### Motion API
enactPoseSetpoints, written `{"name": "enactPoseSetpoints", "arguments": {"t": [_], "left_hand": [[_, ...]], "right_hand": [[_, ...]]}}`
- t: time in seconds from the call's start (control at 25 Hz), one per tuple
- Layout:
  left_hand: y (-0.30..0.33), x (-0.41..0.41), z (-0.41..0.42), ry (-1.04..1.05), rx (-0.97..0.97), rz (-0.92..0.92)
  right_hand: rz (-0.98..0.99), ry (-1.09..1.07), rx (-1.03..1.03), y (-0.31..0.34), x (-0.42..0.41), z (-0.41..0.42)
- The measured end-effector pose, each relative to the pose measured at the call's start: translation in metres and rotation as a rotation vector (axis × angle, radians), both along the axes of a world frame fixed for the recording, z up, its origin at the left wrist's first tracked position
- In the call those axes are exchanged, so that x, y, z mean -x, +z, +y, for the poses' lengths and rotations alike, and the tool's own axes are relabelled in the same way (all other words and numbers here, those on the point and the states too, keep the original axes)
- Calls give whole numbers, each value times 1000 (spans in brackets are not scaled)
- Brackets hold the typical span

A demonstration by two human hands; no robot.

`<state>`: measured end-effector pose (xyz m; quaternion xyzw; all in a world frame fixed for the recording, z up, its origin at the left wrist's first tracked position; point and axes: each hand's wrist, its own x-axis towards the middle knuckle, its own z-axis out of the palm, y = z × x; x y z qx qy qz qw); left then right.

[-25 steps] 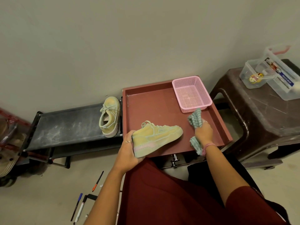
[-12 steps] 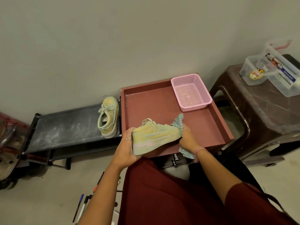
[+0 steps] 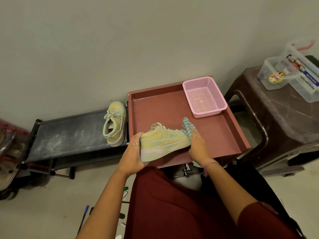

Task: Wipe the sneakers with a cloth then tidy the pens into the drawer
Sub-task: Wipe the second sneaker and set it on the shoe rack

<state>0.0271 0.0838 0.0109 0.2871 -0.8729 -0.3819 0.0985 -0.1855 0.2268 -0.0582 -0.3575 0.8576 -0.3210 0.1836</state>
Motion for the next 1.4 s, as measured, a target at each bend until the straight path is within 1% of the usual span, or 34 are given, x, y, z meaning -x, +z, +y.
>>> {"name": "enactPoseSetpoints", "arguments": {"t": [0.04, 0.08, 0.12, 0.16, 0.24, 0.28, 0.4, 0.52, 0.6, 0.68, 0.76, 0.84, 0.88, 1.0, 1.04, 1.08, 1.16, 1.2, 1.28, 1.36, 1.4], "left_hand": [[2, 1, -2, -3, 10, -10], [3, 2, -5, -2, 13, -28], [4, 2, -8, 0, 10, -59], [5, 2, -10, -2, 3, -93], [9, 4, -16, -33, -18, -150], [12, 6, -21, -58, -7, -181], [20, 14, -34, -61, 116, -346], [13, 30, -24, -58, 224, -429], [2, 37, -12, -6, 280, -423], [-4, 38, -10, 100, 255, -406], [-7, 34, -13, 135, 241, -384], [-10, 30, -14, 145, 217, -326], [-11, 30, -14, 151, 205, -298], [-14, 30, -21, 175, 170, -249], [-14, 30, -22, 181, 165, -241], [-13, 30, -22, 185, 155, -249], [-17, 31, -19, 189, 130, -284], [-21, 31, -15, 197, 124, -288], [-27, 34, -7, 207, 136, -266], [-30, 35, -6, 195, 157, -241], [-31, 35, -7, 184, 174, -234]], "right_hand": [[-33, -18, 3, 6, -6, -2], [-20, -4, -12, 11, -16, -3], [26, 51, -22, 16, -28, 0], [69, 122, 11, 18, -37, 6], [129, 195, 50, 19, -36, 12], [109, 179, 38, 17, -24, 9], [46, 169, -64, 22, 1, -9], [111, 223, -134, 29, -14, -24], [157, 225, -135, 29, -20, -28], [135, 222, -161, 31, -21, -29], [139, 160, -213, 29, -24, -30], [307, 57, -181, 27, -52, -29], [380, 96, -149, 23, -72, -30], [471, 392, -53, 10, -122, -24], [525, 463, -45, 9, -116, -22], [610, 489, -47, 6, -101, -19], [804, 528, -115, 0, -70, -11], [857, 539, -161, -1, -60, -5], [881, 529, -189, -5, -52, 3], [795, 447, -197, 1, -50, 2], [707, 377, -170, 4, -45, -1]]}}
